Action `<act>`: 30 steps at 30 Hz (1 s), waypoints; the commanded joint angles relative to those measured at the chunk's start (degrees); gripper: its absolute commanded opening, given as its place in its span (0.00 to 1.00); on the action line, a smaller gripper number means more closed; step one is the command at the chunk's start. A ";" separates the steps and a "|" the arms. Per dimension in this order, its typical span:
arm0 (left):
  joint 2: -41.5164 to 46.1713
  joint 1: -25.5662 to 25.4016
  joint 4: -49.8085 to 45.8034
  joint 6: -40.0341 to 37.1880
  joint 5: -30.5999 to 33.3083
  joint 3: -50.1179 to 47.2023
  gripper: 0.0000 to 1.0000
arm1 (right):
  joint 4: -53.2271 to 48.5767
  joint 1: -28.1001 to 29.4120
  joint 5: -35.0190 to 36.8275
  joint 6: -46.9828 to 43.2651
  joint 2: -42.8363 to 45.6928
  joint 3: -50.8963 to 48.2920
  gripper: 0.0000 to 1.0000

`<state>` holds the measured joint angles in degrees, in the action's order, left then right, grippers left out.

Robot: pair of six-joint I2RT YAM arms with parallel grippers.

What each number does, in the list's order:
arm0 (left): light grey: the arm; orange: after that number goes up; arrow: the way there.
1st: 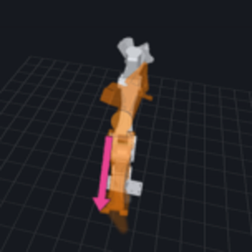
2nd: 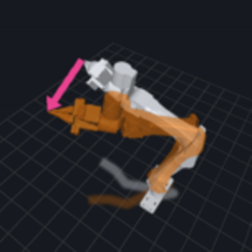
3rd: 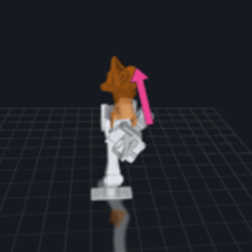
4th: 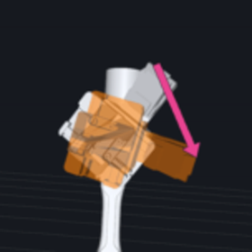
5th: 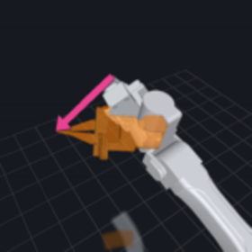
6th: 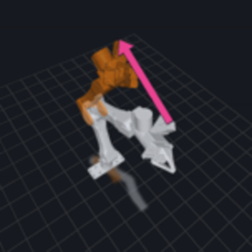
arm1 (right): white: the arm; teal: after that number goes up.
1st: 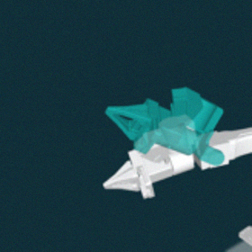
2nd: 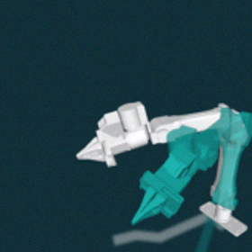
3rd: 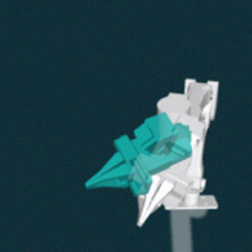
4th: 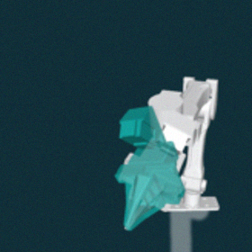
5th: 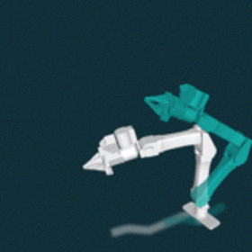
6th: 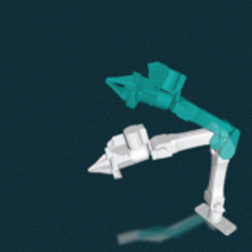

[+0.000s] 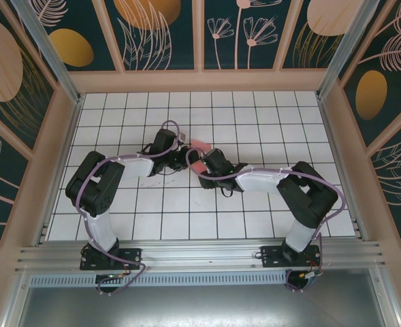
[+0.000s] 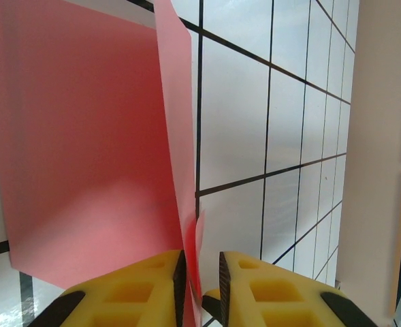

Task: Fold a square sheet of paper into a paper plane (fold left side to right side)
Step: Fourth fold the wing at the center of the table.

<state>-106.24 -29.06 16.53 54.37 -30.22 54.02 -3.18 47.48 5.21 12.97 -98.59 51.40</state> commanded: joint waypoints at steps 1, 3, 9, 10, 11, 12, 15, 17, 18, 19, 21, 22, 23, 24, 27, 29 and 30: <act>1.48 -0.40 0.78 0.27 -0.49 1.31 0.22 | 0.28 0.39 2.04 0.68 -1.27 1.43 0.41; 1.56 -0.38 0.39 -0.02 -0.32 1.34 0.22 | 0.03 0.37 2.24 0.65 -1.40 1.51 0.37; 2.69 -0.34 -0.92 -0.92 1.49 1.00 0.25 | -0.36 0.42 2.86 0.48 -1.88 1.76 0.26; 2.92 -0.36 -1.08 -1.05 1.72 0.91 0.25 | -0.33 0.42 2.87 0.49 -1.95 1.77 0.23; 3.07 -0.33 -1.23 -1.10 2.06 0.74 0.26 | -0.37 0.39 2.83 0.61 -1.85 1.69 0.21; 3.39 -0.29 -1.45 -1.18 2.30 0.65 0.28 | -0.42 0.41 2.74 0.49 -1.87 1.71 0.18; 4.34 0.04 -2.44 -1.78 3.16 0.18 0.33 | -0.26 0.41 2.27 0.48 -1.82 1.65 0.12; 5.51 0.72 -2.74 -1.94 3.49 -0.54 0.36 | -0.25 0.32 1.93 0.48 -1.95 1.67 0.09; 6.09 1.12 -2.78 -1.94 3.51 -0.99 0.37 | -0.18 0.25 1.70 0.54 -2.02 1.55 0.07; 6.90 1.65 -2.83 -2.05 3.67 -1.56 0.39 | -0.13 0.16 1.28 0.61 -2.02 1.46 0.06; 7.70 2.70 -3.26 -2.16 3.92 -2.56 0.43 | 0.29 -0.18 -0.01 0.82 -2.00 1.38 0.04; 9.78 3.34 -3.33 -2.38 3.83 -3.19 0.44 | 0.54 -0.36 -0.72 0.91 -1.96 1.32 0.03; 10.56 3.92 -3.63 -2.53 3.86 -3.57 0.45 | 0.77 -0.63 -1.43 1.07 -1.88 1.27 0.02; 11.39 4.54 -3.87 -2.82 3.86 -4.07 0.46 | 0.87 -0.79 -2.24 1.09 -1.82 1.33 0.01; 13.25 6.09 -4.59 -3.45 4.22 -5.29 0.47 | 1.59 -1.66 -4.92 1.27 -1.32 1.17 0.00; 13.44 6.56 -4.68 -3.67 3.91 -5.75 0.47 | 2.34 -2.58 -8.50 1.54 -0.87 0.89 0.00; 13.12 6.56 -4.44 -3.84 3.42 -5.74 0.46 | 2.73 -3.10 -10.33 1.62 -0.73 0.81 0.00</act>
<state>-93.76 -22.68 13.23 52.36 -26.50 49.30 -2.52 45.47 0.38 13.87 -99.59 51.51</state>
